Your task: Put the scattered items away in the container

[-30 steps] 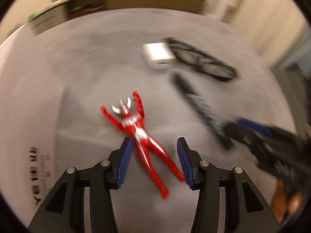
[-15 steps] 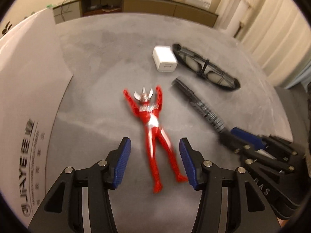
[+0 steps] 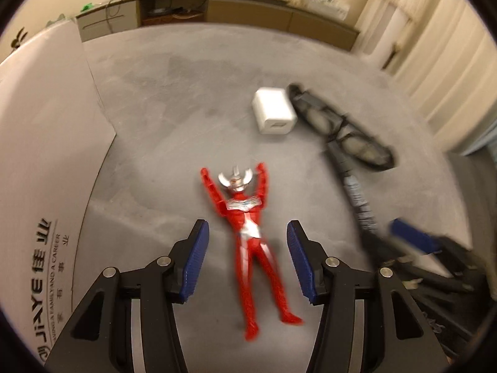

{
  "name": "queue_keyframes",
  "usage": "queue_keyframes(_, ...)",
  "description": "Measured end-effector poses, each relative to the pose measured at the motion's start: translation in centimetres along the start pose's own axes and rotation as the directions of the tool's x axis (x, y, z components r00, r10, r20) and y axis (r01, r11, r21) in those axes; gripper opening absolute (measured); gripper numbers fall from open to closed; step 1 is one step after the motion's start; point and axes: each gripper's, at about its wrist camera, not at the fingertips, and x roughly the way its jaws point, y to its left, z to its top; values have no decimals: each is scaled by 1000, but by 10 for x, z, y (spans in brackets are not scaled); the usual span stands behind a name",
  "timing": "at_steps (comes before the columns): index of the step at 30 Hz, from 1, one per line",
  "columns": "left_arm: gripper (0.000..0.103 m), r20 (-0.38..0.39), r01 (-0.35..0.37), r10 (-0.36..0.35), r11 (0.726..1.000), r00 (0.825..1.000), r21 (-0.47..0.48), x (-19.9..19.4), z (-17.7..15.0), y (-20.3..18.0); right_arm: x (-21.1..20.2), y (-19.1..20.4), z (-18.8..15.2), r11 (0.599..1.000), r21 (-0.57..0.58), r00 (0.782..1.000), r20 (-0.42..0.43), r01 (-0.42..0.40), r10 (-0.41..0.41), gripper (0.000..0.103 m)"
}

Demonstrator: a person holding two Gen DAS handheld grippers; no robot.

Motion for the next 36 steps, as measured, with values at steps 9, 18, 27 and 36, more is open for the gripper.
queue_keyframes(9,20,6,37,-37,998,999,-44,-35,-21,24,-6,-3,1,990,66,992,-10,-126,127,15)
queue_keyframes(18,20,82,-5,8,999,997,-40,-84,-20,29,-21,16,1,969,67,971,18,-238,238,15)
queue_keyframes(27,20,131,-35,38,999,991,-28,-119,-22,34,-49,33,-1,959,32,957,73,-283,280,15)
queue_keyframes(36,20,124,-31,32,999,992,-13,-127,-37,37,-34,44,-24,973,-50,973,-58,-227,224,15)
